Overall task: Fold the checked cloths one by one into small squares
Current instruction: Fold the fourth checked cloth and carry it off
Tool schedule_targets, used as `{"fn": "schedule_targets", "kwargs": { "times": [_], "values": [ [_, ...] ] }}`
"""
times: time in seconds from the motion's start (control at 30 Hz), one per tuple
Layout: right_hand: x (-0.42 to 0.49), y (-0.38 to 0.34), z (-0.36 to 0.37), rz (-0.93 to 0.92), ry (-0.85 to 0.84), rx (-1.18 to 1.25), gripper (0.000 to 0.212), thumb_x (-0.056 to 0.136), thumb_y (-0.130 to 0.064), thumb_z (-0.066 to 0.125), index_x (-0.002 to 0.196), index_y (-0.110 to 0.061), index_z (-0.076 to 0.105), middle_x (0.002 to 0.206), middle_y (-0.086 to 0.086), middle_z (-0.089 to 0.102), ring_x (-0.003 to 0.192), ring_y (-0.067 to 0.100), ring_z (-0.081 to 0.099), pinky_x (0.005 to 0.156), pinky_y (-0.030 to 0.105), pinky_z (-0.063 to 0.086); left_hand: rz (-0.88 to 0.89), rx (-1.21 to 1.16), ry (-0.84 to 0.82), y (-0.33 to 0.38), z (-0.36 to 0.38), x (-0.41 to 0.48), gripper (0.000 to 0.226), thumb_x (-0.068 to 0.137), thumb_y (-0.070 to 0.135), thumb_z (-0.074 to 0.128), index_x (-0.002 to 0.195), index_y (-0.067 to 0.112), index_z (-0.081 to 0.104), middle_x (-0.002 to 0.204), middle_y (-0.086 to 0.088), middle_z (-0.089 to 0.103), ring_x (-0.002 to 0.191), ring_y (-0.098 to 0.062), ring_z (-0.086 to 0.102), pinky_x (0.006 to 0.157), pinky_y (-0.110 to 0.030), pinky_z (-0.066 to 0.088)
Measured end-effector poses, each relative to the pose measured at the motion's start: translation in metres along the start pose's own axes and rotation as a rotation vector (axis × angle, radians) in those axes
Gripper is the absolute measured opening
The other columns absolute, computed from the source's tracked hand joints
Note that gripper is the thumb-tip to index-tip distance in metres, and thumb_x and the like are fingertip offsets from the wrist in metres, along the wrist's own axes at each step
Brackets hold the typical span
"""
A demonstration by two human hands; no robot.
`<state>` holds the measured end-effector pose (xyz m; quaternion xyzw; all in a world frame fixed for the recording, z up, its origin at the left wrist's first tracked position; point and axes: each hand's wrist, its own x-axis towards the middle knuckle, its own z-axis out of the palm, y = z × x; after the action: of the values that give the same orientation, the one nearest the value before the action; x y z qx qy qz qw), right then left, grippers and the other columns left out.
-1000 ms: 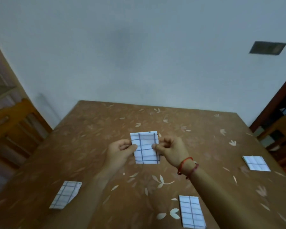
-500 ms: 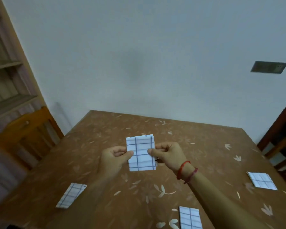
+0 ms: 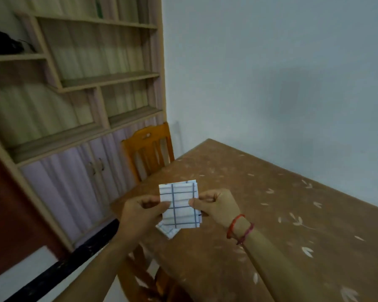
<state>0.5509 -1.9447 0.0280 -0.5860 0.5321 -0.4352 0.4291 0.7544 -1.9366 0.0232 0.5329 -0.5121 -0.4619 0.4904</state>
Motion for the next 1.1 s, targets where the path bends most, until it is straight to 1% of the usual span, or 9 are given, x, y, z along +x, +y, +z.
{"fn": "schedule_targets", "kwargs": {
  "times": [0.1,0.17,0.33,0.43,0.53,0.67,0.87,1.0,1.1],
  "values": [
    [0.017,-0.009,0.043,-0.046,-0.106,-0.055,0.005,0.081,-0.013,0.074,0.084,-0.009,0.077,0.071,-0.005,0.073,0.064,0.005,0.068,0.059,0.019,0.054,-0.021,-0.029,0.059,-0.001,-0.046,-0.011,0.012,0.081,0.011,0.072,0.091,0.004,0.074,0.090,-0.009,0.075,0.085,-0.026,0.072,0.080,-0.045,0.057],
    [0.025,-0.014,0.072,-0.079,-0.169,-0.086,0.009,0.081,-0.018,0.075,0.083,-0.009,0.077,0.076,0.002,0.075,0.069,0.011,0.070,0.065,0.025,0.058,-0.042,-0.049,0.122,-0.004,-0.074,-0.018,0.013,0.081,0.009,0.072,0.092,0.002,0.074,0.092,-0.010,0.075,0.088,-0.028,0.071,0.083,-0.047,0.056],
    [0.031,-0.026,0.138,-0.086,-0.306,-0.066,0.008,0.081,-0.022,0.075,0.075,-0.026,0.072,0.072,-0.010,0.072,0.072,0.002,0.069,0.066,0.016,0.056,-0.051,-0.066,0.266,-0.017,-0.131,-0.034,0.009,0.082,0.005,0.072,0.089,0.001,0.073,0.087,-0.011,0.075,0.085,-0.028,0.071,0.080,-0.040,0.058],
    [0.037,-0.033,0.172,-0.082,-0.341,-0.056,0.002,0.080,-0.020,0.075,0.079,-0.020,0.073,0.075,-0.006,0.073,0.073,0.006,0.069,0.067,0.019,0.057,-0.064,-0.101,0.308,-0.024,-0.160,-0.036,0.012,0.082,0.009,0.072,0.091,0.002,0.074,0.088,-0.011,0.075,0.087,-0.028,0.071,0.079,-0.036,0.059],
    [0.045,-0.040,0.207,-0.069,-0.390,-0.035,0.005,0.082,-0.015,0.074,0.077,-0.018,0.072,0.069,-0.011,0.070,0.063,-0.005,0.065,0.058,0.009,0.051,-0.082,-0.116,0.337,-0.034,-0.193,-0.031,0.013,0.082,0.013,0.072,0.092,0.004,0.074,0.089,-0.011,0.075,0.087,-0.027,0.071,0.081,-0.038,0.058],
    [0.061,-0.042,0.258,-0.051,-0.388,-0.067,0.012,0.080,-0.020,0.075,0.086,-0.010,0.075,0.082,0.005,0.075,0.070,0.005,0.068,0.063,0.016,0.055,-0.091,-0.137,0.348,-0.049,-0.241,-0.022,0.012,0.084,0.012,0.071,0.090,0.002,0.074,0.089,-0.011,0.075,0.086,-0.027,0.071,0.082,-0.041,0.058],
    [0.091,-0.047,0.348,-0.002,-0.360,-0.084,0.025,0.075,-0.023,0.080,0.094,-0.008,0.075,0.086,0.002,0.076,0.082,0.016,0.072,0.076,0.031,0.059,-0.111,-0.130,0.365,-0.069,-0.324,0.003,0.010,0.084,0.011,0.071,0.084,0.002,0.074,0.084,-0.010,0.075,0.082,-0.026,0.072,0.079,-0.040,0.058],
    [0.105,-0.058,0.390,0.009,-0.394,-0.062,0.008,0.079,-0.016,0.077,0.086,-0.016,0.075,0.080,-0.004,0.076,0.076,0.010,0.072,0.067,0.024,0.057,-0.096,-0.073,0.368,-0.077,-0.367,0.022,0.010,0.085,0.013,0.070,0.081,0.005,0.074,0.081,-0.005,0.075,0.080,-0.023,0.071,0.073,-0.031,0.059],
    [0.121,-0.062,0.408,0.001,-0.380,-0.048,0.006,0.079,-0.012,0.076,0.084,-0.016,0.074,0.072,-0.009,0.075,0.070,0.004,0.071,0.061,0.017,0.053,-0.077,-0.057,0.356,-0.080,-0.386,0.040,0.010,0.086,0.011,0.069,0.082,0.002,0.073,0.080,-0.004,0.075,0.076,-0.018,0.071,0.066,-0.023,0.056]
  ]
}}
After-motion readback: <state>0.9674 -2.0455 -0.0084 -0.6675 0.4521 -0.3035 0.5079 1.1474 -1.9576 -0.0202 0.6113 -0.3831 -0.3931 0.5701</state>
